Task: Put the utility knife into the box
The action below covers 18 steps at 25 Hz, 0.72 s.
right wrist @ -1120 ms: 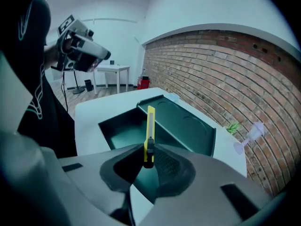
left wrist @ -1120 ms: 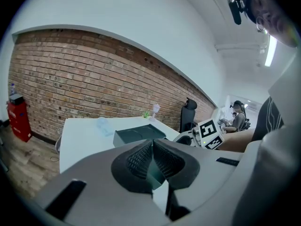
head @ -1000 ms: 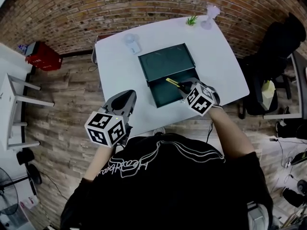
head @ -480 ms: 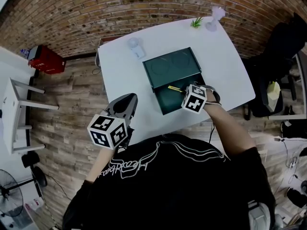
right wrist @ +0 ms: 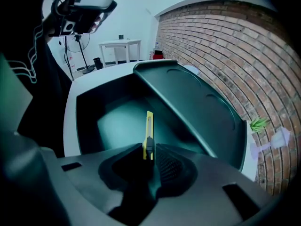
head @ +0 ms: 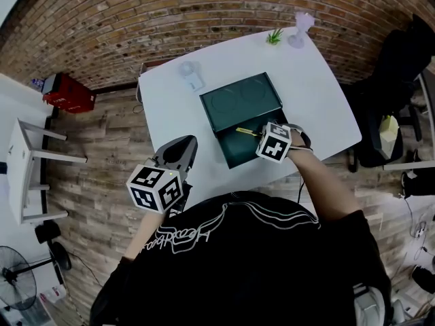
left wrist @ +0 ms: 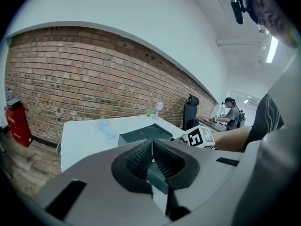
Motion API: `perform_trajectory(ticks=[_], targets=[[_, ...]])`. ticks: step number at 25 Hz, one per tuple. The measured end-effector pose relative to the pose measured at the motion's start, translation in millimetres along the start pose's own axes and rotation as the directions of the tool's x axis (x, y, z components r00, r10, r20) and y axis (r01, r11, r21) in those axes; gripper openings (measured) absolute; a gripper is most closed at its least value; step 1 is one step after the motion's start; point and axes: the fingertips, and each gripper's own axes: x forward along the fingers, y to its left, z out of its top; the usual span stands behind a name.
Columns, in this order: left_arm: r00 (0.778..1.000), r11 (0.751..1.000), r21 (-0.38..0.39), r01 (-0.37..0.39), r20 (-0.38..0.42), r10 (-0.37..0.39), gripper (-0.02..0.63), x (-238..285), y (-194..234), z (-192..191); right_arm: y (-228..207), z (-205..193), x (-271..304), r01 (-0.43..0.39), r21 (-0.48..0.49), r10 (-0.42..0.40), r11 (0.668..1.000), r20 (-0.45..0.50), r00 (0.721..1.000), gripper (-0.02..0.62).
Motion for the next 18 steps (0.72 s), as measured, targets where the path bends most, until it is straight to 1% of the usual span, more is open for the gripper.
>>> perform_trajectory(ticks=[5, 9, 10, 12, 14, 15, 16, 18], targets=[[1.000, 1.000, -0.005, -0.003, 0.002, 0.003, 0.035, 0.8, -5.2, -1.0, -2.8, 3.5, -19.8, 0.018, 0.037, -0.020, 0.999, 0.045, 0.999, 0.136], [1.000, 1.000, -0.009, -0.002, 0.004, 0.002, 0.035, 0.1, -11.3, -1.5, -3.1, 11.9, -45.1, 0.020, 0.107, -0.034, 0.994, 0.134, 0.990, 0.158], [1.000, 1.000, -0.011, -0.002, 0.008, 0.002, 0.035, -0.8, -13.1, -0.8, -4.0, 14.5, -53.1, 0.030, 0.123, -0.049, 0.992, 0.157, 0.986, 0.160], [1.000, 1.000, -0.012, 0.001, 0.017, -0.001, 0.035, -3.2, -17.0, 0.1, -6.2, 20.4, -71.1, 0.057, 0.156, -0.089, 0.986, 0.207, 0.974, 0.128], [1.000, 1.000, -0.013, 0.004, 0.023, -0.003, 0.035, -5.0, -21.3, -0.3, -6.0, 27.8, -91.9, 0.069, 0.197, -0.123, 0.978, 0.277, 0.953, 0.117], [1.000, 1.000, -0.015, 0.006, 0.025, -0.005, 0.035, -5.9, -23.2, -0.6, -5.4, 32.2, -103.7, 0.073, 0.218, -0.142, 0.973, 0.320, 0.937, 0.103], [1.000, 1.000, -0.019, 0.008, 0.028, -0.008, 0.035, -6.7, -24.8, -0.8, -5.3, 36.5, -116.2, 0.078, 0.239, -0.165, 0.968, 0.366, 0.916, 0.084], [0.999, 0.999, -0.033, 0.018, 0.038, -0.017, 0.035, -8.3, -27.4, 0.3, -5.6, 44.3, -141.7, 0.093, 0.279, -0.217, 0.956, 0.455, 0.864, 0.041]])
